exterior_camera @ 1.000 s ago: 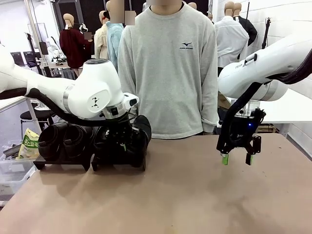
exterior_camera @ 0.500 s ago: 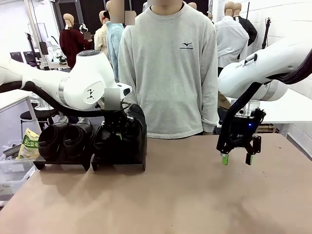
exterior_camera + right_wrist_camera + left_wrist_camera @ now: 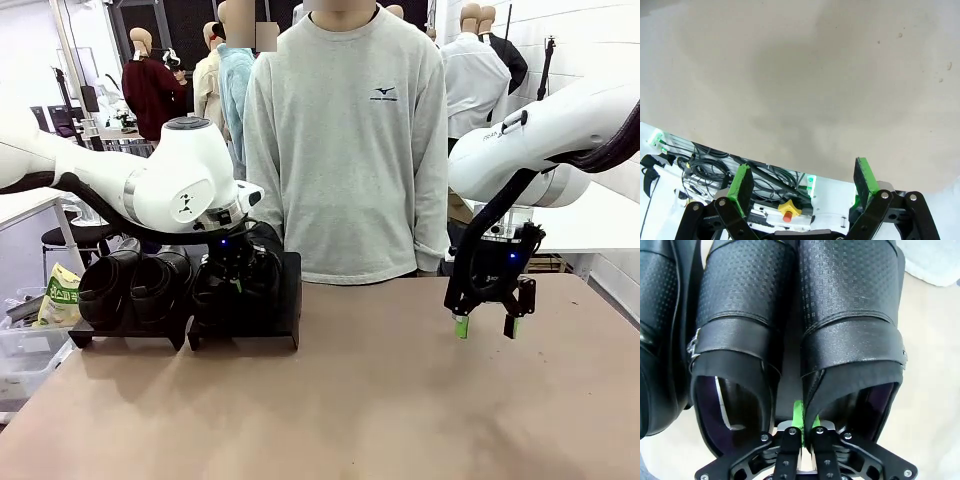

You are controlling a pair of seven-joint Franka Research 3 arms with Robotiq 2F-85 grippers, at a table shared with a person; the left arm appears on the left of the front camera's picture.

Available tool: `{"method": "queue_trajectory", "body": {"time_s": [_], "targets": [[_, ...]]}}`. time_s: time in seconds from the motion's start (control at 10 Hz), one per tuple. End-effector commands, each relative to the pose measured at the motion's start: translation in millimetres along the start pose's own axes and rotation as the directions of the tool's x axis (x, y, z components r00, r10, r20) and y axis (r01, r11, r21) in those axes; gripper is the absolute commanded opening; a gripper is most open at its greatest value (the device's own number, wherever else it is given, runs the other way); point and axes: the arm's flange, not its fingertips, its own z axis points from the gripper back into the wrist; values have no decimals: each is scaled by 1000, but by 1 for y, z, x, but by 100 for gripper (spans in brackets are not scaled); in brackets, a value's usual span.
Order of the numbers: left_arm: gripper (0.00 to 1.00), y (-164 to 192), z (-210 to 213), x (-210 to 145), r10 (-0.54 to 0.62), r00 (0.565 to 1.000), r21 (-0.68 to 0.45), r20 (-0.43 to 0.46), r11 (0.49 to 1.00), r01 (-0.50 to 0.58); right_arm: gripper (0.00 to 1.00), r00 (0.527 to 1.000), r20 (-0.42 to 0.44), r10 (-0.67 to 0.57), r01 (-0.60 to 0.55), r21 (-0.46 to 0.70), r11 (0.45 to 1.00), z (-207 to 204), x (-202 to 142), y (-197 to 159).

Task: Organize the shoes by placing them on the stand.
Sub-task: Place the Shoe from the middle of the table onto the Shoes Stand.

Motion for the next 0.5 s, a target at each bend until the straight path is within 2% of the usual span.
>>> {"method": "queue_trajectory", "body": {"time_s": [0.0, 0.4], "targets": [[0, -9, -1, 5, -14, 999, 3, 30, 1000, 14, 100, 1000, -2, 6, -6, -18, 1000, 0, -1, -1], [0, -13, -11, 1, -12, 1000, 23, 0, 1000, 12, 100, 1000, -2, 6, -6, -18, 1000, 0, -1, -1]]}}
